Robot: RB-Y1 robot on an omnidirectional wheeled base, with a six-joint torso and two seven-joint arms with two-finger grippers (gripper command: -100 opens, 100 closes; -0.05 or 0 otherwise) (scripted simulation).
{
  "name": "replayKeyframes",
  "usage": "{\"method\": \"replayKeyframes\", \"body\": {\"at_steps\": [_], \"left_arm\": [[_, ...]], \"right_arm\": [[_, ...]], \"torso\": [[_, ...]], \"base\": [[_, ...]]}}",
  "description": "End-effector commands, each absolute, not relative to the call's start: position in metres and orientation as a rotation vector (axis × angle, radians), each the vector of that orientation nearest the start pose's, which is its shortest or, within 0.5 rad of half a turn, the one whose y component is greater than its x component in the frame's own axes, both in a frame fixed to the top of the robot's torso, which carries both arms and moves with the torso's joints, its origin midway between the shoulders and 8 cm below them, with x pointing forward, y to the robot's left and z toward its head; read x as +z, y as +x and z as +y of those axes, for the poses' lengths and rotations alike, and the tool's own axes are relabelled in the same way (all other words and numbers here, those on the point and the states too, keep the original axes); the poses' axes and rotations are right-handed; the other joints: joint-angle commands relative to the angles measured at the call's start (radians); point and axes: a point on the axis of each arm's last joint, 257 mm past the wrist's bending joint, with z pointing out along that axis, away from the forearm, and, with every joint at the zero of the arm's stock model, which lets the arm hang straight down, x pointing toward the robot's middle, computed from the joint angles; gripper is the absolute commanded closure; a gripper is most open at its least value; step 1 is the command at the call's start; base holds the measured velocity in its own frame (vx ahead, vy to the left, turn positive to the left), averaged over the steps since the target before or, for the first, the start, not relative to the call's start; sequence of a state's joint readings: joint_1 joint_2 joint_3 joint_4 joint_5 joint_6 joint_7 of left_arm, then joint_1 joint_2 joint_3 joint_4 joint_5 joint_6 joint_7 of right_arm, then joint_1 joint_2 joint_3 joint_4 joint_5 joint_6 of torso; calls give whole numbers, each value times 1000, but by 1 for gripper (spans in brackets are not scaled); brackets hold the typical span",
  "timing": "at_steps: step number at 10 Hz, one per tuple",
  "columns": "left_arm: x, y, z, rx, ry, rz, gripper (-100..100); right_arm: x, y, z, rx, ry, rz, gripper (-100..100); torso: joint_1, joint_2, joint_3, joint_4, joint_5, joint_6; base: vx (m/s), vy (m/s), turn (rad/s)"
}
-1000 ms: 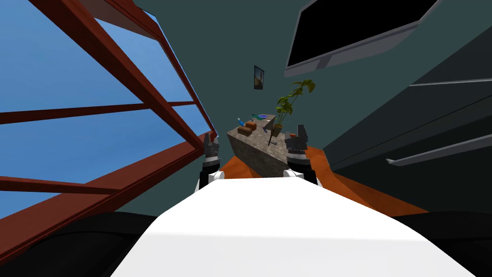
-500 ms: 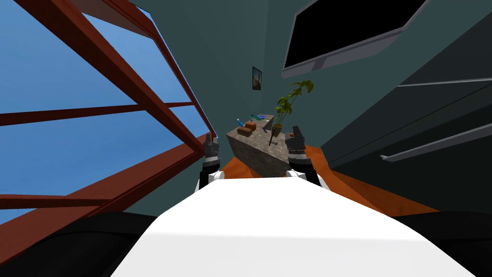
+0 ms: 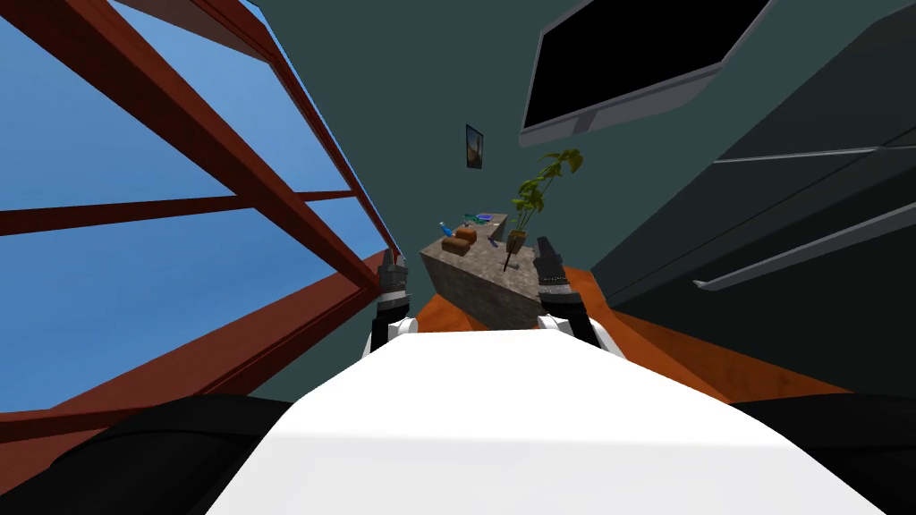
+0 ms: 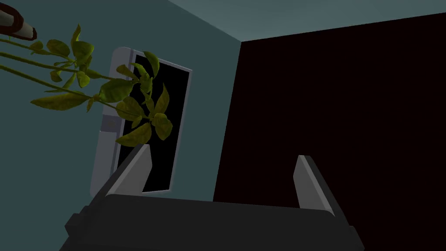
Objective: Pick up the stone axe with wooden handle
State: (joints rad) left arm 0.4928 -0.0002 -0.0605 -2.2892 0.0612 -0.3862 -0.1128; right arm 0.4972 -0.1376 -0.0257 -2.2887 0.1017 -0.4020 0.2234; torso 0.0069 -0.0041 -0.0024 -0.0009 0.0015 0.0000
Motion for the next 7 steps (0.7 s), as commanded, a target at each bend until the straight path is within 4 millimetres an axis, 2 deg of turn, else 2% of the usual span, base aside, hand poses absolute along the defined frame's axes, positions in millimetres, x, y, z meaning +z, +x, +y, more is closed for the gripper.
{"method": "replayKeyframes", "body": {"at_steps": [1,7], "left_arm": [[8,363,266,-1281,-736,682,0],[8,363,266,-1281,-736,682,0]], "right_arm": [[1,365,-273,898,422,906,-100],[-34,385,-308,572,340,1038,-100]], "torso": [[0,0,0,0,0,0],[2,-3,-2,-1,0,0]], "base": [[54,117,-113],[81,136,-123]]}}
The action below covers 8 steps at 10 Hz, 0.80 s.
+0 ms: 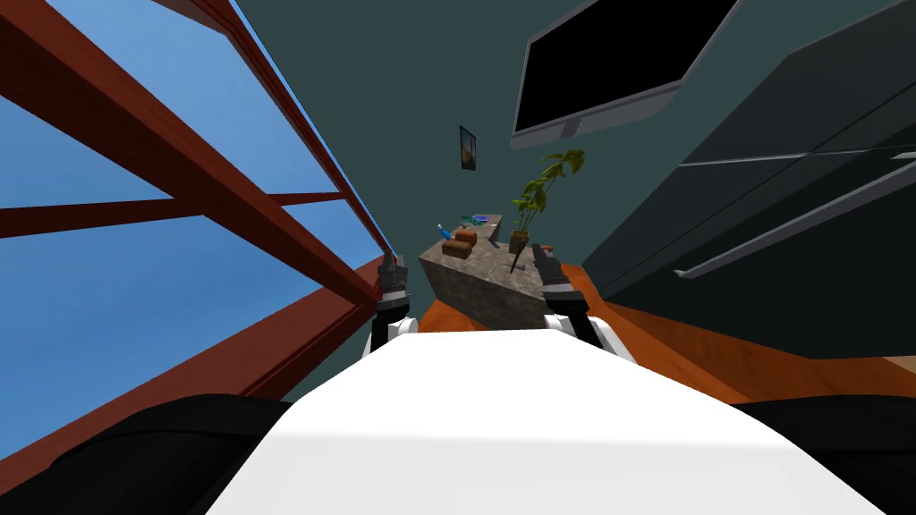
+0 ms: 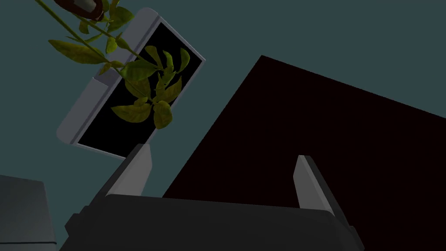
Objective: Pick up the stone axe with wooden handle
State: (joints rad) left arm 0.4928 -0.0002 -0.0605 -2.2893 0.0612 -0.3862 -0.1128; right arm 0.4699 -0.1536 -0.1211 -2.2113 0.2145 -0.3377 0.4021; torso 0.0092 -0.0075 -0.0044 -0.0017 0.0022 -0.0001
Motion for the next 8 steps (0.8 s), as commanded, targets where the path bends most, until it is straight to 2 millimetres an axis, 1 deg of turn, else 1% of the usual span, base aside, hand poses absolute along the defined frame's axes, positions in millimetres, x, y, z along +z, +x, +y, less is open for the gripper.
{"method": "replayKeyframes", "body": {"at_steps": [1,5,8], "left_arm": [[8,363,266,-1281,-736,682,0],[8,363,266,-1281,-736,682,0],[8,363,266,-1281,-736,682,0]], "right_arm": [[-43,389,-316,515,331,1063,-100],[-80,399,-352,292,307,1171,-100],[-110,403,-382,137,297,1256,-100]], "torso": [[0,0,0,0,0,0],[-2,0,0,0,0,0],[-2,-2,-1,-1,0,0]], "base": [[104,155,-129],[97,120,-105],[123,126,-110]]}}
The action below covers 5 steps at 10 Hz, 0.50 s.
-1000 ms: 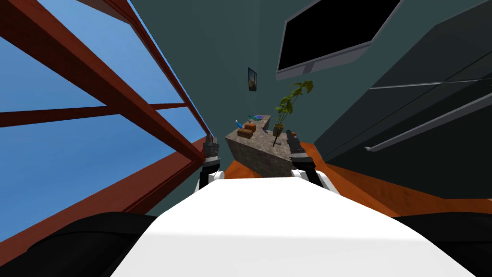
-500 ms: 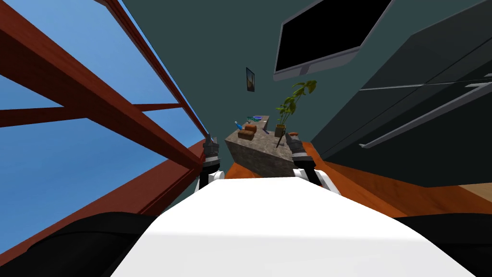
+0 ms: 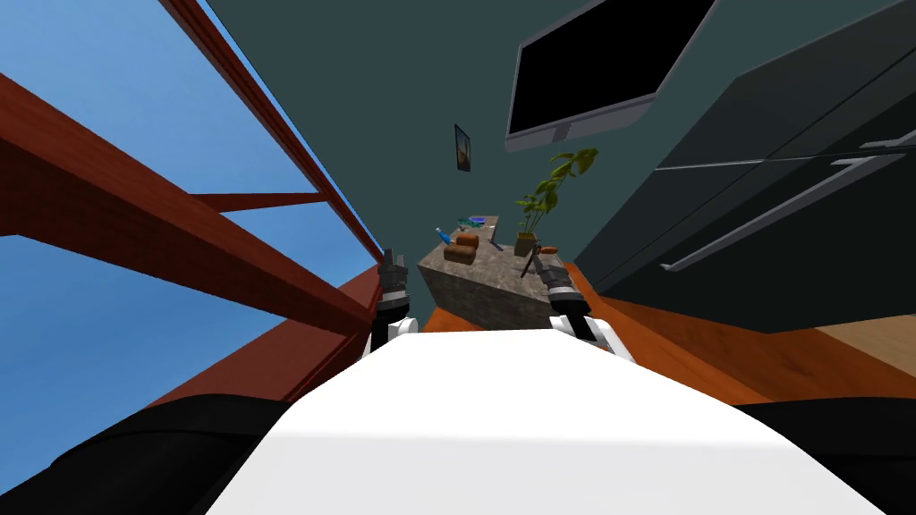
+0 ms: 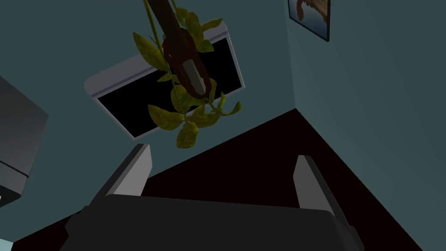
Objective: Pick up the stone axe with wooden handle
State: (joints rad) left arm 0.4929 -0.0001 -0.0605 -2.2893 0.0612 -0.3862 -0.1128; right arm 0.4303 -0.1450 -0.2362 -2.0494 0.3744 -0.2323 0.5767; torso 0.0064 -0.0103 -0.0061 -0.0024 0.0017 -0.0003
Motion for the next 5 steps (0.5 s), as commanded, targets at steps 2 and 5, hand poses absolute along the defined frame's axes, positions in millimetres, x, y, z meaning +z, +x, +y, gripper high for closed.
{"method": "replayKeyframes", "body": {"at_steps": [2,5], "left_arm": [[8,363,266,-1281,-736,682,0],[8,363,266,-1281,-736,682,0]], "right_arm": [[-131,403,-403,43,295,1312,-100],[-160,400,-433,-82,299,1390,-100]], "torso": [[0,1,0,0,0,0],[0,-2,-1,0,0,0]], "base": [[110,118,-80],[138,116,-78]]}}
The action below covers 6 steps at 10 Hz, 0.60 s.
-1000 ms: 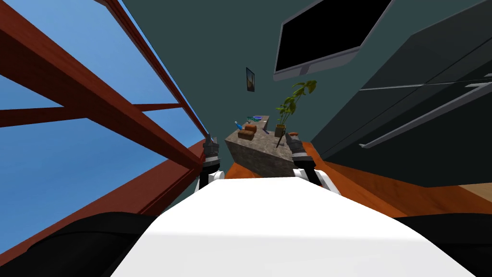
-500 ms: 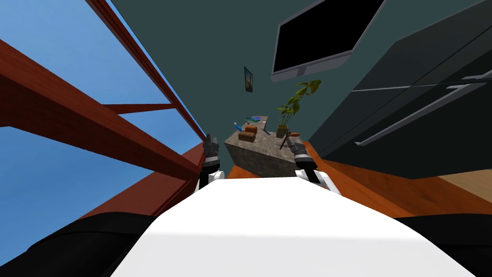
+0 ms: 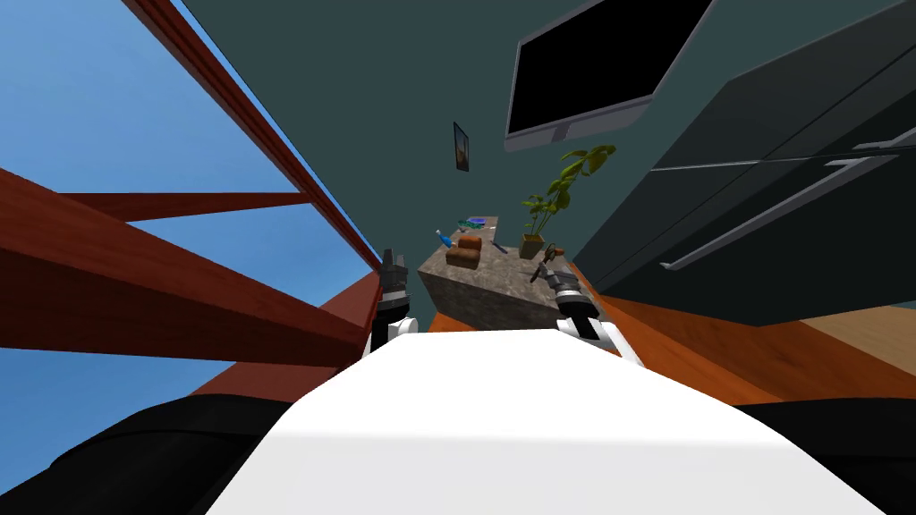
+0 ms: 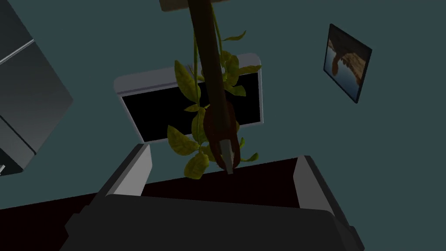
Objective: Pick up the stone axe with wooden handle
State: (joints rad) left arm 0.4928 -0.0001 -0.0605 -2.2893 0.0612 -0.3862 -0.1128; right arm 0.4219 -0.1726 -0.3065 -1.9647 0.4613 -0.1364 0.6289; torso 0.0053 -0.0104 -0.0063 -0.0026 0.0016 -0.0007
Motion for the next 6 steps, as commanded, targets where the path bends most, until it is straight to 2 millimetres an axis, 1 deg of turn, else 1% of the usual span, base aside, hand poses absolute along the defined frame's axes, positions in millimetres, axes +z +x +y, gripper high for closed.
{"method": "replayKeyframes", "body": {"at_steps": [1,5,6], "left_arm": [[8,363,266,-1281,-736,682,0],[8,363,266,-1281,-736,682,0],[8,363,266,-1281,-736,682,0]], "right_arm": [[-169,398,-442,-118,302,1414,-100],[-200,389,-474,-238,314,1494,-100],[-211,385,-485,-280,320,1524,-100]], "torso": [[0,0,0,0,0,0],[-3,2,1,1,-1,0],[-3,2,1,1,-1,0]], "base": [[80,70,-36],[87,75,-46],[93,64,-58]]}}
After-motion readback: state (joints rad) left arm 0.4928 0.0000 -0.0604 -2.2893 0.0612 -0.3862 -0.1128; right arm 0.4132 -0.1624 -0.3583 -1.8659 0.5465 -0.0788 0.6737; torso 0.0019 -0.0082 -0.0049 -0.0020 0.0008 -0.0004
